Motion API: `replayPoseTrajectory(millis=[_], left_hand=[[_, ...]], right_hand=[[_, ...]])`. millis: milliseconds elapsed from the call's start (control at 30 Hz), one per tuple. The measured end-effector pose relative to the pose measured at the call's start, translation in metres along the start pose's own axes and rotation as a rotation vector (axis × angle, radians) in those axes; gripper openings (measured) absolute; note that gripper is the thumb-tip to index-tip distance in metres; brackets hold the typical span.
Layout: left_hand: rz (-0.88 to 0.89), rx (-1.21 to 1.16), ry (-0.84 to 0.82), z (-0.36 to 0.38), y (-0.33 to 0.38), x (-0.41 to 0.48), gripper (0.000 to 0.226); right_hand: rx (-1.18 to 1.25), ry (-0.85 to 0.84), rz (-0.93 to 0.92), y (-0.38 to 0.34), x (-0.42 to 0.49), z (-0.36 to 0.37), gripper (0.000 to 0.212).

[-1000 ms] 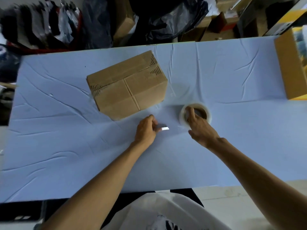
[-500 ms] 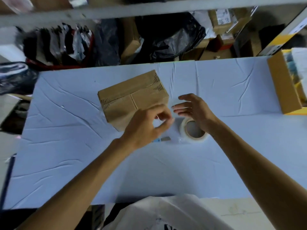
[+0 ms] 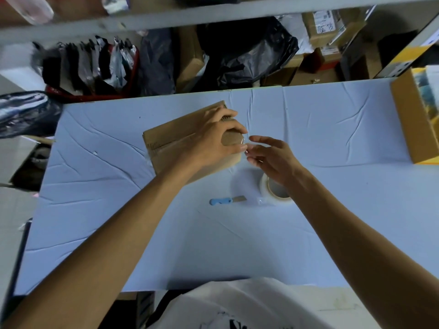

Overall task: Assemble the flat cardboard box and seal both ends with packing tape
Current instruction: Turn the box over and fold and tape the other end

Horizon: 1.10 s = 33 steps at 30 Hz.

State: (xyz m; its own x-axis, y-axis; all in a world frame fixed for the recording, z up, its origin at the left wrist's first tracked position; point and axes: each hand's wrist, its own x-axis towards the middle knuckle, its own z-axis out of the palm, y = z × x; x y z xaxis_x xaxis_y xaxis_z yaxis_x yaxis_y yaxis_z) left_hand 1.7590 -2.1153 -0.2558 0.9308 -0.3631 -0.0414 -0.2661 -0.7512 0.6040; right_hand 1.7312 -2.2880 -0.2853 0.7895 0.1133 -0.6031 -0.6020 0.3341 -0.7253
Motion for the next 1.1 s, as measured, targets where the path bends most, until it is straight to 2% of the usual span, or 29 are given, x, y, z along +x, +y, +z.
replayPoseTrajectory(millis=[300, 433, 633, 833, 900, 1100], left_hand=[[0.045, 0.045, 0.001, 0.003, 0.001, 0.001, 0.032], [0.051, 0.060, 0.004, 0.009, 0.005, 0.002, 0.033], [0.024, 0.029, 0.139, 0.020, 0.008, 0.004, 0.024], [0.053, 0.067, 0.134, 0.023, 0.005, 0.003, 0.016], [0.066, 0.096, 0.144, 0.023, 0.003, 0.004, 0.015], [0.057, 0.105, 0.178, 0.024, 0.000, 0.007, 0.016]], right_hand=[[-0.122, 0.062, -0.166, 0.011, 0.002, 0.000, 0.030], [-0.210, 0.172, -0.297, 0.018, 0.005, 0.001, 0.029], [-0.142, 0.327, -0.396, 0.033, 0.004, 0.014, 0.025], [-0.204, 0.514, -0.468, 0.040, 0.005, 0.022, 0.026], [-0.202, 0.523, -0.461, 0.039, 0.008, 0.024, 0.025], [-0.116, 0.404, -0.481, 0.039, 0.018, 0.020, 0.021]])
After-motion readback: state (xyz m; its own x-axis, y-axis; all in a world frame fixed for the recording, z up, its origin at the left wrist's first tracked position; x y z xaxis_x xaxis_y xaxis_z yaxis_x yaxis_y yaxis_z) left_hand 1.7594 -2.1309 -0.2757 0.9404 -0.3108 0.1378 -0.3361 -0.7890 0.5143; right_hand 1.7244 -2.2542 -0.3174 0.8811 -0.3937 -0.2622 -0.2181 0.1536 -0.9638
